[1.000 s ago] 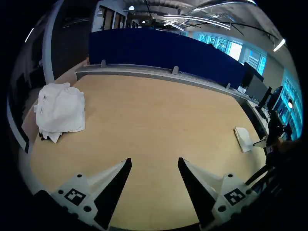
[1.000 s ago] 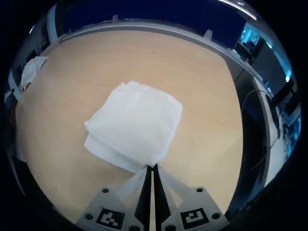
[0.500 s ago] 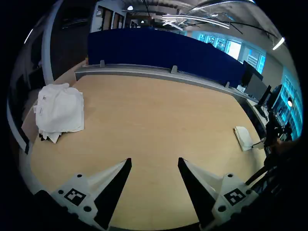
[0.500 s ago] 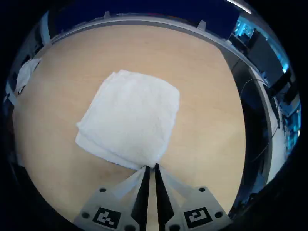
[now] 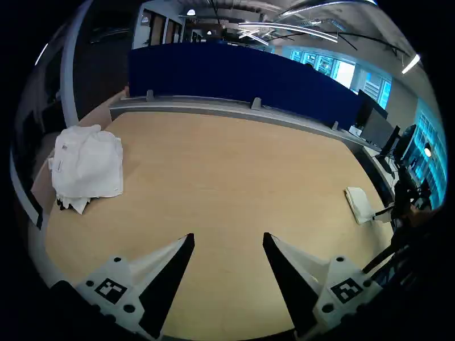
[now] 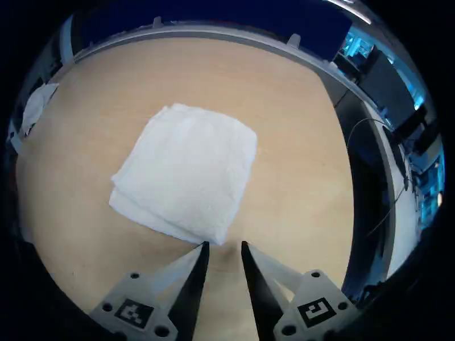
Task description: Fold towel
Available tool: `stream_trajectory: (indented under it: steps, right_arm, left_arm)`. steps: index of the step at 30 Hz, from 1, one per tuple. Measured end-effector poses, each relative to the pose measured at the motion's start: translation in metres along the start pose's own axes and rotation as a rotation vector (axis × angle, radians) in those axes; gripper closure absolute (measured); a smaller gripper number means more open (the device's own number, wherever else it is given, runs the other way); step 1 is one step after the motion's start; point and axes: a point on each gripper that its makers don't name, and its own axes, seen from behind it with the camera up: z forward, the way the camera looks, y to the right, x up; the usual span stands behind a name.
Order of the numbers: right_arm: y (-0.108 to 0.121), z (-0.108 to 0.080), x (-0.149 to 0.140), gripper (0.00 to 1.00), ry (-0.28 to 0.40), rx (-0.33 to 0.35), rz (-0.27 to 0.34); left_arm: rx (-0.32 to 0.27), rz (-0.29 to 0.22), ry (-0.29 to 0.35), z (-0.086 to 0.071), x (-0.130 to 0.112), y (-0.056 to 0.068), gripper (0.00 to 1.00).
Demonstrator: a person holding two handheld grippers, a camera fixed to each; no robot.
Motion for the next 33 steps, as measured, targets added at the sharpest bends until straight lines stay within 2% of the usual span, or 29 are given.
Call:
stream_trajectory:
  steps: [2,5,11,16,22,26,33]
  right_arm:
    - [0.002,-0.002,0.0,0.34,0.003,-0.009,-0.001]
    - [0.004,-0.006,-0.002,0.27,0.004,-0.024,-0.007]
    - [0.001,-0.012,0.002,0.25,0.023,-0.024,0.0]
    - [-0.005,-0.016,0.016,0.25,0.059,-0.013,0.019]
    - [-0.023,-0.019,0.034,0.16,0.096,0.012,0.025]
    - [-0.039,-0.019,0.045,0.01,0.113,0.043,0.026]
    - [-0.054,-0.013,0.058,0.0,0.127,0.045,0.03]
  left_arm:
    - [-0.003,0.001,0.001,0.0,0.001,0.0,0.11]
    - [-0.007,0.006,0.002,0.001,0.001,0.001,0.11]
    - [-0.013,0.007,0.004,0.001,0.002,0.002,0.11]
    - [-0.016,0.008,0.006,-0.001,0.002,0.002,0.11]
    - [-0.017,0.006,0.012,-0.003,0.003,0.0,0.11]
    - [-0.017,0.002,0.018,-0.004,0.004,-0.003,0.11]
    - [-0.011,0.001,0.024,-0.009,0.005,-0.009,0.11]
